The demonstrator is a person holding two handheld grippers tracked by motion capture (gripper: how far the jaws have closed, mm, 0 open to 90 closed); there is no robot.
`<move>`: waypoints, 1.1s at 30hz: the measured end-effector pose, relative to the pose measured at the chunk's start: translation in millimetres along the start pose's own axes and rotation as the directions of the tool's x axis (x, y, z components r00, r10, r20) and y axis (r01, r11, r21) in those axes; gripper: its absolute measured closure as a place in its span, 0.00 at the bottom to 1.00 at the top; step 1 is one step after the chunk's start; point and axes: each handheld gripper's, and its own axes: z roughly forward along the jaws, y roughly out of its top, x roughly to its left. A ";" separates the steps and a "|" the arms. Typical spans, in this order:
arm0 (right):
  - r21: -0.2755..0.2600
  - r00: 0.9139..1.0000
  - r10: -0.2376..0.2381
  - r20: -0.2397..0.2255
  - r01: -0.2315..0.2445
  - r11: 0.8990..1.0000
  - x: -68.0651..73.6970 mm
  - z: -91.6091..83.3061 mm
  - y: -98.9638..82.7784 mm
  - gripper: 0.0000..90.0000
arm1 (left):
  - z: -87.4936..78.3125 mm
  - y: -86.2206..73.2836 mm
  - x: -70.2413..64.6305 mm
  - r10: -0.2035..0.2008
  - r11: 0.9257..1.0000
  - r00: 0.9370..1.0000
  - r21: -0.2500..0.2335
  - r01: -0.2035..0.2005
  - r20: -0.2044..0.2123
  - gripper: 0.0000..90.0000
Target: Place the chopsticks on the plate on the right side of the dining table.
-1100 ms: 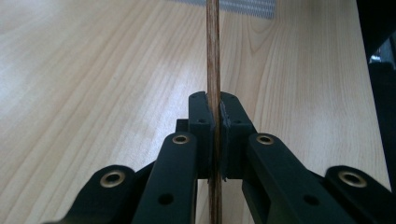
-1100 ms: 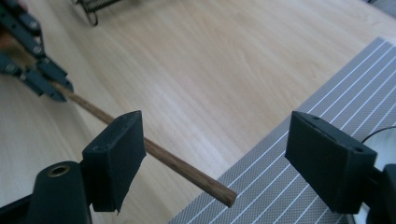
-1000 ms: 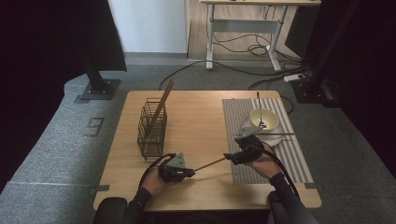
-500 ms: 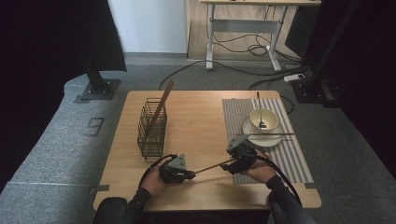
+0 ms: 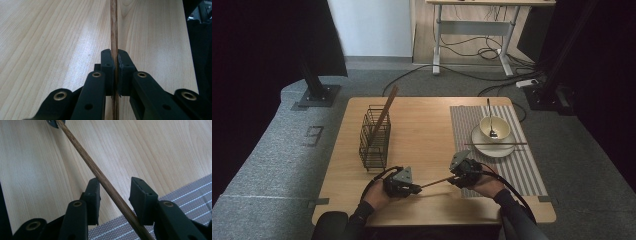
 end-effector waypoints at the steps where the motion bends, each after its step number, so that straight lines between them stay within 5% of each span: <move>1: 0.006 1.000 -0.008 0.001 0.008 1.000 0.6 0.4 0.3 0.68 | 0.4 0.0 -0.2 0.002 1.000 1.000 0.003 -0.002 -0.001 0.94; 12: 0.035 0.998 -0.034 -0.049 0.036 0.999 3.8 0.6 0.5 0.78 | -1.3 -2.7 1.3 0.000 1.000 0.999 -0.026 -0.002 -0.049 0.89; 19: 0.034 0.991 -0.060 -0.123 0.064 0.997 7.3 0.2 0.2 0.88 | -1.0 -4.0 3.1 -0.022 0.999 0.996 -0.042 0.018 -0.091 0.70; 24: -0.002 0.984 -0.076 -0.163 0.077 0.997 13.6 -2.6 2.2 0.92 | -2.2 -5.3 5.6 -0.059 0.997 0.989 -0.066 0.051 -0.136 0.57; 33: -0.016 0.989 -0.064 -0.134 0.062 0.998 10.8 -9.7 -0.9 0.92 | -1.7 -5.7 10.7 -0.137 0.988 0.970 -0.092 0.120 -0.202 0.24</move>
